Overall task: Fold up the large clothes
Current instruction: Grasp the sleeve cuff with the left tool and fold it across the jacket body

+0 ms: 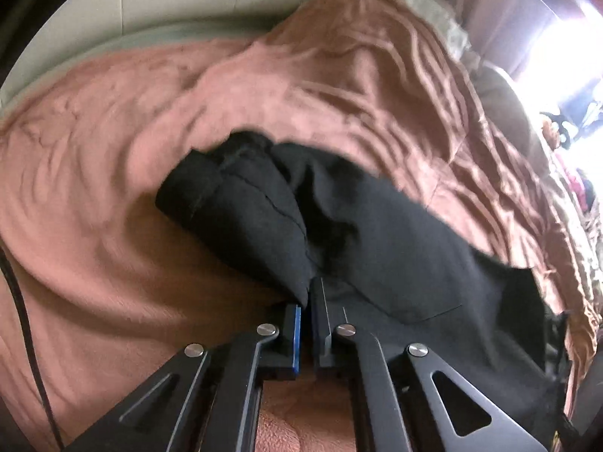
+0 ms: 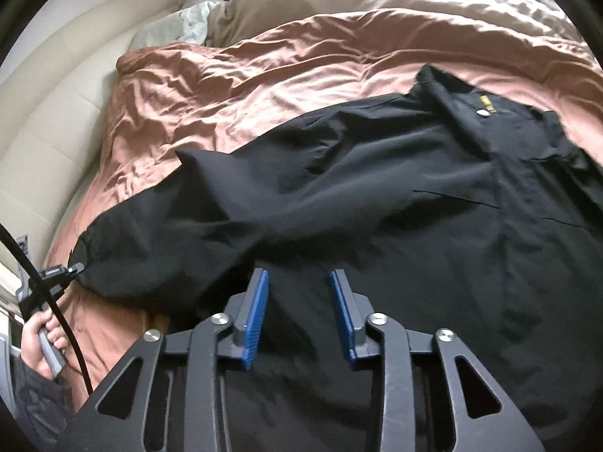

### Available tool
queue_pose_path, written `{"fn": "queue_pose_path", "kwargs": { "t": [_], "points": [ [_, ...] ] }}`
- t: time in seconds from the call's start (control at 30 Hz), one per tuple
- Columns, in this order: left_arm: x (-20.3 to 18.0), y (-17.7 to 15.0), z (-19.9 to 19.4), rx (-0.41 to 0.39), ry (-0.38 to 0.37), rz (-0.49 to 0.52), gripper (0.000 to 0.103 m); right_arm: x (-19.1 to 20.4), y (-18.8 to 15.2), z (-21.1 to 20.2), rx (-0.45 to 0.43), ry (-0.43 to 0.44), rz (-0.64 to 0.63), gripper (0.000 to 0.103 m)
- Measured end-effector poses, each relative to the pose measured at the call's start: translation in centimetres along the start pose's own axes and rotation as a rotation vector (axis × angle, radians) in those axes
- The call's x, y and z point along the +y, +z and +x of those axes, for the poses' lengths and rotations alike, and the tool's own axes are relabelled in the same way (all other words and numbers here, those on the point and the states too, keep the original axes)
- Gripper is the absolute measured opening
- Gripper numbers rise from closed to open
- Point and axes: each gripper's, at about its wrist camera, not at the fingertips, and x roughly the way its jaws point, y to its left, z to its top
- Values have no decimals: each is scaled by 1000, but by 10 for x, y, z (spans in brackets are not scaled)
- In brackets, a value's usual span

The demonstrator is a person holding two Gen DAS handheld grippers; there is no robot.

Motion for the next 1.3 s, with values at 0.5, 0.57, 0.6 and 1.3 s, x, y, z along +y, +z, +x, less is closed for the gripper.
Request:
{"fn": "queue_pose_path", "kwargs": {
  "t": [0.5, 0.57, 0.6, 1.3],
  "points": [
    [-91, 43, -139, -195, -258, 166, 1, 12, 15, 101, 81, 43, 64, 12],
    [-111, 44, -156, -216, -296, 201, 1, 13, 18, 96, 109, 55, 63, 12],
    [-120, 45, -163, -226, -311, 217, 1, 12, 20, 87, 100, 45, 62, 12],
    [-342, -37, -269, -242, -671, 541, 1, -87, -52, -154, -215, 28, 182, 70]
  ]
}}
